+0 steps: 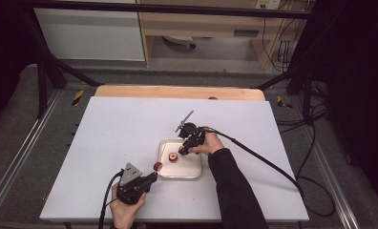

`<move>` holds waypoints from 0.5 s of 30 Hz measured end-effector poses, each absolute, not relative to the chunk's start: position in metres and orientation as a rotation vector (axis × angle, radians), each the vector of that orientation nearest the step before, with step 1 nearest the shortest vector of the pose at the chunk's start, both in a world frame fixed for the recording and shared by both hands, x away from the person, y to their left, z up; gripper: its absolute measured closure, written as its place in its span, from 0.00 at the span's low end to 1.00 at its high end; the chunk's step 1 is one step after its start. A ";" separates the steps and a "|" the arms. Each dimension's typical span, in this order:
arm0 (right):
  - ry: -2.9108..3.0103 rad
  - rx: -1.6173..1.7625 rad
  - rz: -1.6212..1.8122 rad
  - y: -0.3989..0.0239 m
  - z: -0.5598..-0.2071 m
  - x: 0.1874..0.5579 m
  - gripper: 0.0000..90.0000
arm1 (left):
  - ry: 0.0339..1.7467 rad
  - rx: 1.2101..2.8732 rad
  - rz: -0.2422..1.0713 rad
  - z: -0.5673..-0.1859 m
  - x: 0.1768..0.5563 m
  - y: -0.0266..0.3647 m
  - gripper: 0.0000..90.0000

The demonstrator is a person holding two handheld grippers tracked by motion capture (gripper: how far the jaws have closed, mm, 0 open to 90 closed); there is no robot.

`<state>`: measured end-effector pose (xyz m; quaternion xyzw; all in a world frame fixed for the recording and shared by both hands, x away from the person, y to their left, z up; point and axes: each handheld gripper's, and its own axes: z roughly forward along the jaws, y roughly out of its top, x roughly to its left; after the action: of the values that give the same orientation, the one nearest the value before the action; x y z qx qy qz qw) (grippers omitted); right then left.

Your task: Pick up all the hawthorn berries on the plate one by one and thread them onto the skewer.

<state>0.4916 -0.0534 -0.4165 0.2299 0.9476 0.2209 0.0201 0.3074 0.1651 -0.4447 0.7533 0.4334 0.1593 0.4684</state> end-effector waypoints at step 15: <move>2.864 0.928 0.862 -0.060 -0.391 0.480 0.67 | 1.067 1.810 0.378 -0.443 0.306 0.164 0.98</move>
<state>0.4802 -0.0599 -0.3907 0.2964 0.9145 0.2753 0.0049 0.3062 0.1636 -0.4429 0.7427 0.4378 0.1550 0.4825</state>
